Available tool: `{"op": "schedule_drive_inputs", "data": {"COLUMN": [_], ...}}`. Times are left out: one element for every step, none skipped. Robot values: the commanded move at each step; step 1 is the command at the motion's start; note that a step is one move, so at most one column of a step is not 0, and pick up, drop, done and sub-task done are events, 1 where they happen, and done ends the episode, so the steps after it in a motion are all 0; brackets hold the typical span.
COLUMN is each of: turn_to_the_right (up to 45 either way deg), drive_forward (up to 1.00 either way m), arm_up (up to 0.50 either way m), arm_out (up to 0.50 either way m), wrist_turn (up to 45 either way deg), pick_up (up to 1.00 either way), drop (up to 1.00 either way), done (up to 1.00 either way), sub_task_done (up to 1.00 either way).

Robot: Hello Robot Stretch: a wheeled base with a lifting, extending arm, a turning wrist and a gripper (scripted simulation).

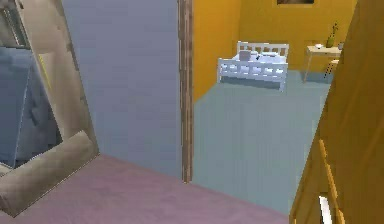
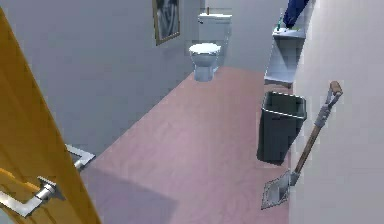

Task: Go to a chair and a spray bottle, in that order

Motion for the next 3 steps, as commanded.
{"op": "schedule_drive_inputs", "data": {"turn_to_the_right": [0.0,27.0,0.0], "drive_forward": [0.35,0.00,1.00], "arm_up": [0.00,0.00,0.00], "arm_out": [0.00,0.00,0.00], "wrist_turn": [0.0,0.0,0.0], "pick_up": [0.00,0.00,0.00], "drop": [0.00,0.00,0.00], "done": [0.00,0.00,0.00], "sub_task_done": [0.00,0.00,0.00]}}
